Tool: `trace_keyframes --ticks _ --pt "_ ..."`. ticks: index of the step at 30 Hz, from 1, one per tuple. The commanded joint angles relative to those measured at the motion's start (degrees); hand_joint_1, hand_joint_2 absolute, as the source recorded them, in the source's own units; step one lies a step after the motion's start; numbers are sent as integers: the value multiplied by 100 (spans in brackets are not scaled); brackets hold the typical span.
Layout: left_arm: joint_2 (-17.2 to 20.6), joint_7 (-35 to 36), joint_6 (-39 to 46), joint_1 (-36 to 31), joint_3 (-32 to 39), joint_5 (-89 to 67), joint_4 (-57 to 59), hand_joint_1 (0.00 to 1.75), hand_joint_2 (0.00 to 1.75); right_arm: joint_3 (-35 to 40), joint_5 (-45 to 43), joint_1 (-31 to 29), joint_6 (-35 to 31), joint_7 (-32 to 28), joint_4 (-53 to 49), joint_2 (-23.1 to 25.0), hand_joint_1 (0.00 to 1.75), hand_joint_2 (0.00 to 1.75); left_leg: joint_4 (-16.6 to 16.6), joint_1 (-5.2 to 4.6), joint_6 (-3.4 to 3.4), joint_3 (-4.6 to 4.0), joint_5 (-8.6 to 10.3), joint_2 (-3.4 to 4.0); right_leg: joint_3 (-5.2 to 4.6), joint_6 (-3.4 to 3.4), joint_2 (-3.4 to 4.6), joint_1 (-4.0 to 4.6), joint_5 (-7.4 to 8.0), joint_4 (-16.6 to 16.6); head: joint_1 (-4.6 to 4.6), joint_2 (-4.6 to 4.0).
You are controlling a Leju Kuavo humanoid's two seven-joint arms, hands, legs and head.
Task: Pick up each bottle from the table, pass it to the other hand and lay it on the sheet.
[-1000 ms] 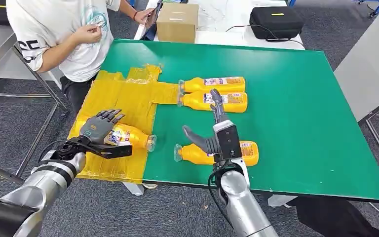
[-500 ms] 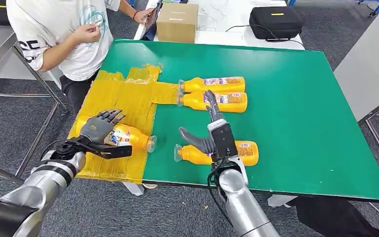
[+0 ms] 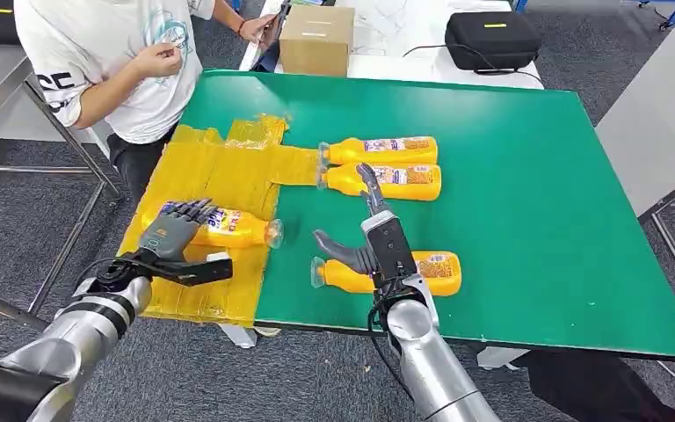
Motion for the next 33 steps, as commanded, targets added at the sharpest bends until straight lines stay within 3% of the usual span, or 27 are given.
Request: trace_keyframes --ticks 1,6,10,17,19,21,22,25,28,33 --pt "-131 -50 77 111 207 173 178 0 0 171 -4 -283 2 38 434 -113 0 175 -4 1 -3 20 -8 8 18 -4 7 1 -5 -5 0 0" --pt "-132 -224 126 161 369 381 111 0 0 170 -1 -286 -5 39 442 -128 0 175 -4 2 -4 25 -10 4 23 -6 4 3 -8 -5 -2 0" --pt "-243 -693 193 336 951 1103 -106 0 0 162 20 -302 -70 43 514 -137 0 175 -7 0 -3 30 -10 8 25 -6 8 2 -7 -7 -2 0" --pt "-250 -695 202 352 954 1107 -113 0 0 162 21 -299 -70 42 519 -142 0 175 -4 0 -2 10 -4 4 7 -3 3 0 -3 -5 0 0" --pt "-454 -1447 -43 656 1766 2196 -586 0 0 269 313 -281 -307 206 550 -229 0 175 -5 0 -3 19 -7 4 16 -5 3 1 -7 -5 0 0" --pt "-674 -1611 -590 1228 2145 3235 -1730 0 0 382 793 -239 -571 495 615 -394 0 175 -7 3 -4 34 -13 3 32 -7 2 4 -12 -10 0 0" --pt "-759 -1611 -649 1400 2205 3420 -2001 0 175 369 927 -199 -647 578 646 -460 0 175 -9 -1 -1 23 -7 -1 22 -3 -2 0 -7 -11 -2 0" --pt "-1356 -1410 -1456 2056 2666 4582 -3328 0 175 150 1569 136 -947 1028 616 -717 0 175 -11 -2 2 23 -7 -15 24 -1 -16 0 -11 -17 -2 0" --pt "-1780 -1185 -1877 2292 2679 5334 -3796 0 175 -23 2255 484 -1134 1351 446 -892 0 175 -9 -1 4 22 -9 -22 28 1 -28 0 -15 -24 -2 0" --pt "-1939 -1098 -1863 2273 2552 5598 -3849 0 175 -178 2548 647 -1098 1487 365 -975 0 175 1 -1 5 14 -20 -21 30 -1 -23 2 -21 -26 0 0"
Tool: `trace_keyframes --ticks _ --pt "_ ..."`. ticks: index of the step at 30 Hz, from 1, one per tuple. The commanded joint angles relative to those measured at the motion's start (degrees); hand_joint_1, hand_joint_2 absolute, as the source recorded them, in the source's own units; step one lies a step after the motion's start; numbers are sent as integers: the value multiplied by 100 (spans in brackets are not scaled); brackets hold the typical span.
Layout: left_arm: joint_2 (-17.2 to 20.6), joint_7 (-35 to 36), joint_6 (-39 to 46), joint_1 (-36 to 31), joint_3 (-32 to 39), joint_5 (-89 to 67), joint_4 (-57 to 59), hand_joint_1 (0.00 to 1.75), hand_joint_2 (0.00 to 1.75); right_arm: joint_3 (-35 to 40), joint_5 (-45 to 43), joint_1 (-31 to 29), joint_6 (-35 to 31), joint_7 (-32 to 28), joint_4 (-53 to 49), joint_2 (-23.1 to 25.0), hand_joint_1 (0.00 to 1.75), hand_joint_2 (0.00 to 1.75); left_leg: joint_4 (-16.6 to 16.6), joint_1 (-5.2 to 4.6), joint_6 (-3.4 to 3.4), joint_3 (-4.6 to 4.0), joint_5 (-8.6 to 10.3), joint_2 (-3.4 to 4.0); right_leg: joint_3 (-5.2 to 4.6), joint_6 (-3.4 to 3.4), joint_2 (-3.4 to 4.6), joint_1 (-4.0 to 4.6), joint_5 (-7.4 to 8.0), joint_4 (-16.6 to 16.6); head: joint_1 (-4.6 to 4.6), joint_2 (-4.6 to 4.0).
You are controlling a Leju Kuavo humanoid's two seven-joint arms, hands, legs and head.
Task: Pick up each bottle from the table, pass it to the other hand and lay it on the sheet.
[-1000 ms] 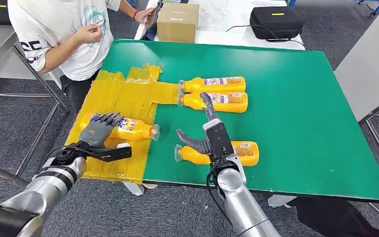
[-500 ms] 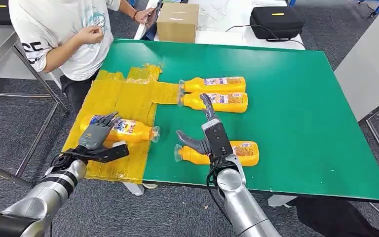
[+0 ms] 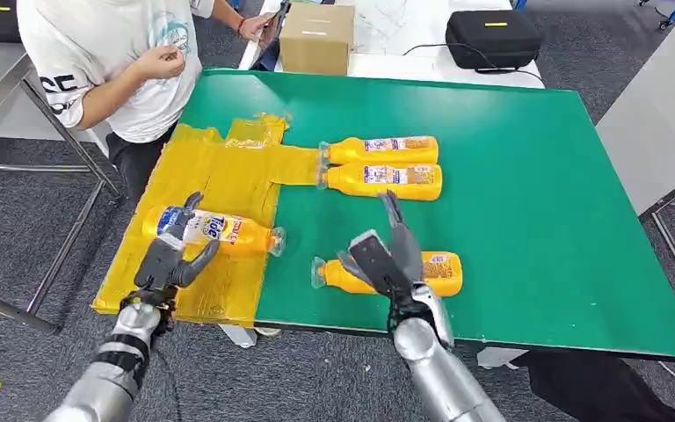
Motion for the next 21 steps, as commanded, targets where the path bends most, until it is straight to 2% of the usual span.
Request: trace_keyframes --ticks 1,11,12,14,16,21 --pt "-749 183 -121 344 369 435 -1058 0 175 -245 428 287 -13 229 103 -454 0 175 -2 1 -1 22 -11 -17 29 -4 -15 2 -13 -3 -2 0" --pt "-708 184 -121 334 384 458 -1034 0 175 -236 454 263 4 236 100 -430 0 175 -3 6 0 11 -6 -3 12 -2 -1 6 -4 0 -2 0" --pt "-795 299 -702 300 540 1126 -957 0 175 -257 684 267 8 422 136 -453 0 175 -2 6 -1 32 -15 -3 31 -5 -2 6 -14 1 -2 0" --pt "-936 359 -985 276 512 1474 -910 0 175 -316 916 325 66 611 168 -606 0 175 -4 5 1 18 -7 -7 20 -2 -5 5 -7 -1 -2 0" --pt "-1000 456 -1086 253 452 1655 -889 0 175 -381 1089 393 105 717 149 -733 0 175 -4 5 2 26 -9 -22 33 -1 -21 5 -14 -3 -2 0" --pt "-973 607 -731 101 158 1674 -571 0 175 -564 1646 477 425 977 185 -894 0 175 -3 2 1 30 -13 -23 41 -4 -23 3 -16 -4 -2 0"
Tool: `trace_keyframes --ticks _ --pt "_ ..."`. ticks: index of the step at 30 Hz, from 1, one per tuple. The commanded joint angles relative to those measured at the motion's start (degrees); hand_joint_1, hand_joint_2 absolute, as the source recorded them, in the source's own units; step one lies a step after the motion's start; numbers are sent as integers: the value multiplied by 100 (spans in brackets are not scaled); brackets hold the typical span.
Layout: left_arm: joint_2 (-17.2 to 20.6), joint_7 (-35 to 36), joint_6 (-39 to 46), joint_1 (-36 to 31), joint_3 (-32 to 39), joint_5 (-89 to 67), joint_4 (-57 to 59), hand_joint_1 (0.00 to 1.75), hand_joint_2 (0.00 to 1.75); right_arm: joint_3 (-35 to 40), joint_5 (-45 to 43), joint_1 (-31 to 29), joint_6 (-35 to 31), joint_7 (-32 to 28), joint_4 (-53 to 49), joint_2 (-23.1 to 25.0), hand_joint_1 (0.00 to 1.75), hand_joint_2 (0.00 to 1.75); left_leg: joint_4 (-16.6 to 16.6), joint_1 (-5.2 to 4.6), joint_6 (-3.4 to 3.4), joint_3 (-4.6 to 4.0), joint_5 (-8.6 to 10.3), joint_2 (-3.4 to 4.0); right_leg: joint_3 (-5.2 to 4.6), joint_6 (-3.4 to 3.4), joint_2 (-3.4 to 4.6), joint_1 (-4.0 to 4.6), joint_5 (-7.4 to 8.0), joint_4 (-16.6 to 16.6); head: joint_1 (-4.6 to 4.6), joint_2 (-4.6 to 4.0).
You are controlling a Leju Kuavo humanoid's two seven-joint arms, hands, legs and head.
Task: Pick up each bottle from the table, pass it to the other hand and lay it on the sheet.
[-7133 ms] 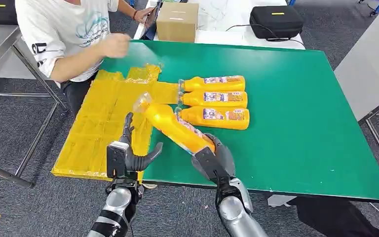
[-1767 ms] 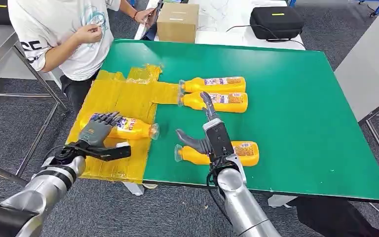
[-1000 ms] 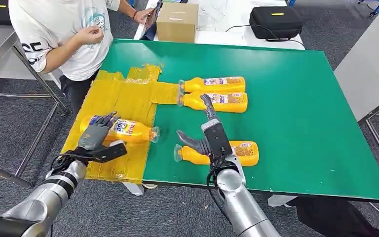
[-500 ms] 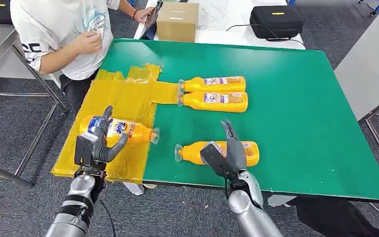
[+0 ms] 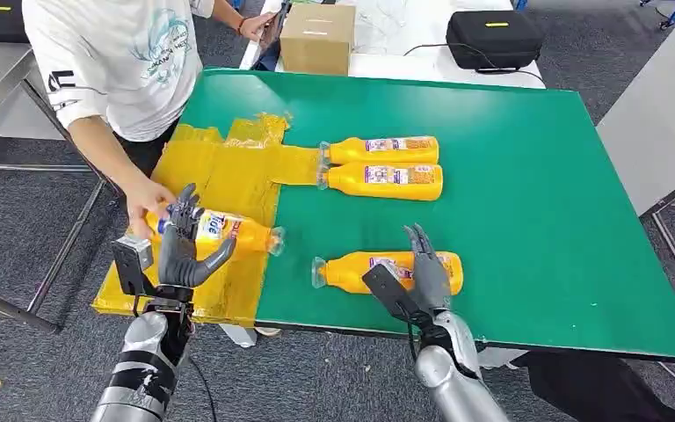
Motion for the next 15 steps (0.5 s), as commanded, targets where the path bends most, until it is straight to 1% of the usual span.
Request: trace_keyframes --ticks 1,2,3,6,7,8,9,11,12,14,15 --pt "-141 222 225 -344 -166 103 570 0 175 -299 715 16 357 384 240 -452 0 175 -6 -2 -2 30 -8 -16 34 -5 -16 0 -13 -4 0 0" --pt "-141 209 243 -361 -181 110 603 0 175 -297 811 -36 413 420 304 -475 0 175 -6 -3 -2 19 -4 -12 21 -3 -12 -2 -7 -5 0 0" --pt "-132 196 256 -359 -203 96 597 0 175 -285 897 -81 447 443 343 -503 0 175 -6 -2 -4 33 -9 -18 36 -6 -18 -1 -14 -5 0 0" --pt "-107 182 208 -301 -248 56 499 0 175 -217 1227 -262 583 624 457 -654 0 175 -4 -2 -1 13 -2 -7 14 -3 -7 -1 -3 -5 0 0" --pt "-90 180 177 -274 -274 10 450 0 175 -91 1494 -403 781 824 611 -761 0 175 -4 -2 -3 27 -7 -10 29 -5 -11 -1 -10 -4 0 0" --pt "-92 209 124 -261 -249 17 437 0 175 -75 1558 -505 895 876 713 -813 0 175 -3 -2 -1 21 -5 -3 20 -3 -4 -1 -5 -4 0 0" --pt "-96 218 80 -250 -202 49 424 0 175 -33 1678 -614 973 933 832 -868 0 175 -3 -1 -2 32 -9 -1 31 -5 -2 1 -9 -4 -2 0" --pt "-82 209 69 -219 -151 5 397 0 175 40 1895 -830 1097 1019 1057 -945 0 175 -3 -2 0 20 -5 4 19 -2 3 0 -2 -4 -2 0" --pt "-81 212 69 -210 -116 0 398 0 175 57 1932 -901 1151 1035 1117 -958 0 175 -2 -2 -1 34 -10 6 33 -4 5 -1 -7 -4 -2 0" --pt "-98 211 -21 -195 -61 28 404 0 175 144 2048 -1098 1300 1108 1343 -988 0 175 -3 -2 1 20 -4 4 20 -1 4 -1 -1 -5 0 0" --pt "-103 193 -13 -192 -60 -13 408 0 175 165 2072 -1178 1353 1122 1438 -1000 0 175 -2 -3 0 33 -10 7 32 -3 6 -2 -7 -3 0 0"
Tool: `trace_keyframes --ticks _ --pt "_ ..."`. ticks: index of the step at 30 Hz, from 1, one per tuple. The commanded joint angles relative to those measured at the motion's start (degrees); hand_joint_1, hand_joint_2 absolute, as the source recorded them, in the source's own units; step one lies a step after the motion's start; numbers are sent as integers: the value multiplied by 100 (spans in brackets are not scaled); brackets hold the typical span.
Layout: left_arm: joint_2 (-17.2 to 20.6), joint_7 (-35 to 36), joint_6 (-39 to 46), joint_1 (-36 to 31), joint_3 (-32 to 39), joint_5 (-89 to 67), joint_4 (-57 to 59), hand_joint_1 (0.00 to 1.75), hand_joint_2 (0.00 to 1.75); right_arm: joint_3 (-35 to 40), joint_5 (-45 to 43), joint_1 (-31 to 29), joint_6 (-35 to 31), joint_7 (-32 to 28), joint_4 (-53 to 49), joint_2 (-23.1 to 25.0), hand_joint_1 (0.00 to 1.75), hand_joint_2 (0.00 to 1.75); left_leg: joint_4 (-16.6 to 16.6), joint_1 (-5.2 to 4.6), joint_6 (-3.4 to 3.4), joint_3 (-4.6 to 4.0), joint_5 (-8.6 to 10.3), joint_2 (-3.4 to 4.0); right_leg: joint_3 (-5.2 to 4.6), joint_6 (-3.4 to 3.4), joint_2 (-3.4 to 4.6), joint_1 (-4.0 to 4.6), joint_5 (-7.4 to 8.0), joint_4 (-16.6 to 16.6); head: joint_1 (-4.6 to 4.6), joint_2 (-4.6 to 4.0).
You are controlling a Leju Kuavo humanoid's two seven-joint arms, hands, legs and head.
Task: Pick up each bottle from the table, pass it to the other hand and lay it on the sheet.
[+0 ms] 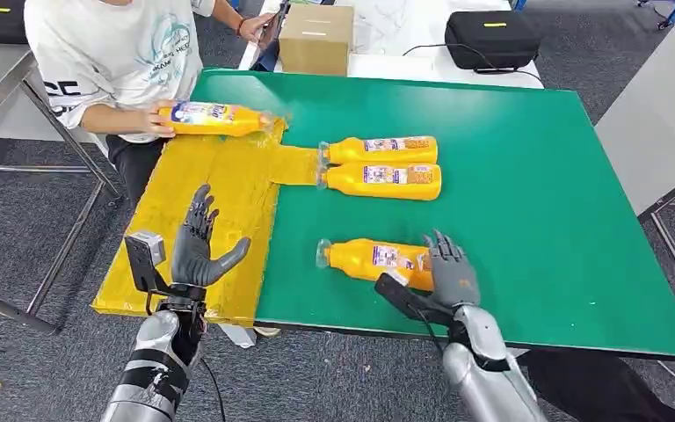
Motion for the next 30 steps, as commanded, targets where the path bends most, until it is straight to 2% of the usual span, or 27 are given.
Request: trace_keyframes --ticks 1,3,4,5,6,10,11,12,15,17,20,23,25,27,28,30 --pt "14 18 -153 -127 103 -69 287 0 175 373 371 -972 457 234 1373 -359 0 175 -4 -1 -2 23 -7 6 22 -5 5 -1 -6 -2 0 0" --pt "10 9 -180 -132 104 -75 308 0 175 417 348 -1102 509 237 1548 -360 0 175 -3 1 -4 36 -14 18 33 -7 17 1 -9 -3 -2 0" --pt "10 21 -261 -146 135 -5 355 0 175 469 362 -1233 625 212 1760 -323 16 175 -3 1 -3 27 -9 11 26 -5 12 2 -4 -4 0 0" --pt "18 17 -260 -161 132 -14 388 0 175 488 336 -1308 721 175 1889 -295 93 175 -5 -1 -3 25 -5 8 22 -4 8 0 -3 -4 0 0" --pt "22 14 -281 -174 131 -12 423 0 175 527 352 -1380 771 165 2013 -270 131 175 -6 2 -6 38 -10 11 33 -8 11 3 -7 -4 0 0" --pt "49 -41 -406 -326 96 -34 720 0 175 689 189 -1881 1110 -23 2993 -116 129 175 -4 2 -4 34 -8 14 29 -6 13 3 -4 -3 0 0" --pt "62 -82 -429 -372 77 -53 791 0 175 696 71 -1990 1206 -162 3184 -91 143 175 -3 2 -3 25 -5 11 21 -4 11 4 -1 -3 -2 0" --pt "66 -103 -413 -400 79 -59 818 0 175 680 -13 -2053 1193 -236 3267 -73 171 175 -3 2 -4 39 -9 13 34 -6 13 4 -5 -3 0 0" --pt "98 -119 -457 -463 84 -21 886 0 175 507 -474 -2189 1248 -640 3401 65 175 175 -3 3 -3 40 -4 8 33 -6 3 5 -3 -3 0 0" --pt "139 -144 -571 -546 21 -4 1018 0 175 370 -906 -2269 1510 -973 3416 97 175 175 -3 3 -4 44 -2 10 39 -6 4 4 -1 -3 0 0" --pt "152 -186 -533 -633 6 6 1175 0 175 382 -1258 -2262 1493 -1126 3266 85 175 175 -5 3 -3 47 0 7 44 -6 1 4 0 -4 0 0" --pt "139 -186 -226 -484 -75 -104 896 0 175 45 -1963 -1763 826 -1387 2511 294 175 175 -7 5 -3 53 -3 9 48 -5 5 6 0 -6 -2 0" --pt "128 -132 -81 -430 -121 -172 784 0 175 96 -2039 -1506 591 -1277 2111 376 175 175 -11 8 -8 73 -12 7 67 -11 3 10 -10 -8 -2 0" --pt "107 -97 178 -427 -183 -243 731 0 175 -20 -2348 -1157 319 -1387 1643 563 175 175 -6 10 -3 46 -2 10 42 -3 6 12 2 -7 0 0" --pt "110 -82 316 -439 -221 -312 727 0 175 -110 -2560 -953 86 -1522 1328 681 175 175 -6 12 -8 68 -15 11 61 -10 7 15 -12 -3 -2 0" --pt "96 -41 509 -462 -287 -407 744 0 175 -103 -2657 -731 -68 -1606 1067 853 175 175 -6 11 -4 51 -7 5 47 -7 3 13 -6 -4 0 0"
